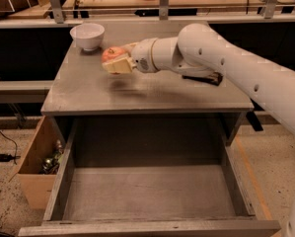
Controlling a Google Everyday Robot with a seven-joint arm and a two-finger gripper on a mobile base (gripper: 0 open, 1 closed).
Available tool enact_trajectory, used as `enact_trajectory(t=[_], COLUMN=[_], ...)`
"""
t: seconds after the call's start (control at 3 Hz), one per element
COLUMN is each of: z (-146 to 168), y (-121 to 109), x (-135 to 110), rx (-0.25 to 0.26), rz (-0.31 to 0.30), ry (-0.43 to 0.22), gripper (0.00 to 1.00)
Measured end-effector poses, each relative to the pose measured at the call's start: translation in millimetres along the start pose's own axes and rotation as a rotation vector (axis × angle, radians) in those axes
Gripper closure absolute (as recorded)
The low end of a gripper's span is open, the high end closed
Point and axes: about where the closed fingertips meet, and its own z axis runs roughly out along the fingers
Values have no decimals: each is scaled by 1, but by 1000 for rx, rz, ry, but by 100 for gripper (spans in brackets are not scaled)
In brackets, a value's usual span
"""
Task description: Place apple into top drawer
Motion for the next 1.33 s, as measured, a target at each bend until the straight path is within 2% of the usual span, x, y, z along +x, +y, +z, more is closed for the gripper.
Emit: enact_trajectory(t=[0.33, 0.67, 1.0, 1.33], z=[-40, -78, -103, -125], y=[18, 45, 78, 124], x=[-22, -18, 11, 63], rx=[-3, -15, -25, -40], rz=[-14, 5, 48, 115], ry=[-4, -6, -21, -19], gripper=[100, 100, 100, 100])
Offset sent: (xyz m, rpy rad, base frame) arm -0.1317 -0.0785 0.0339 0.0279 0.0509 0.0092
